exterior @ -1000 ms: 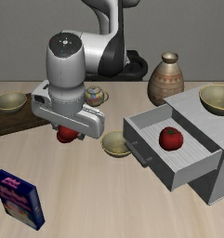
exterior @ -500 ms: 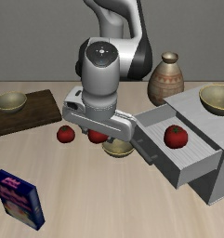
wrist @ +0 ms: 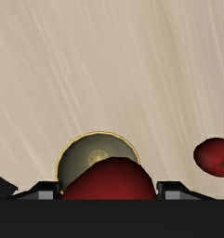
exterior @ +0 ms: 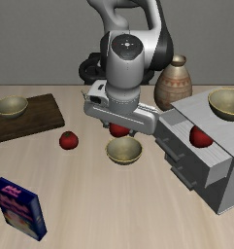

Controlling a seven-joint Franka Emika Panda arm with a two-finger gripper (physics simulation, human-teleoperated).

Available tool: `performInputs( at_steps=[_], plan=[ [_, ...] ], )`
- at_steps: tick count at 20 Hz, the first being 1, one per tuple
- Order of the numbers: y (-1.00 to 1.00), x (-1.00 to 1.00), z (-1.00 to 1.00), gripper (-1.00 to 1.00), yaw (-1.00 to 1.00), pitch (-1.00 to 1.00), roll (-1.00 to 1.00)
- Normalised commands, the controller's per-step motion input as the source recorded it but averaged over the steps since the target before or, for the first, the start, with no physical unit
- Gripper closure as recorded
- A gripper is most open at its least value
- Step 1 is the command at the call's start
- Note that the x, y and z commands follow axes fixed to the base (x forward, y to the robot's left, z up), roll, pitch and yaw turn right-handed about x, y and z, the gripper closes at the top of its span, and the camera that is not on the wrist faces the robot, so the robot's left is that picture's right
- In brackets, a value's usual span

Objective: Pick the tomato next to the cereal and place it on the porcelain bowl between the cabinet and the cutting board

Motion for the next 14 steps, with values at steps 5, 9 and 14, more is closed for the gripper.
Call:
performInputs(
  at_steps=[5,9,14],
  plan=[
    [0.00,-0.20,0.00,-1.00,0.00,0.00,0.00],
    [0.00,0.00,0.00,-1.00,0.00,0.00,0.00],
    [0.00,0.00,0.00,-1.00,0.00,0.00,0.00]
  ],
)
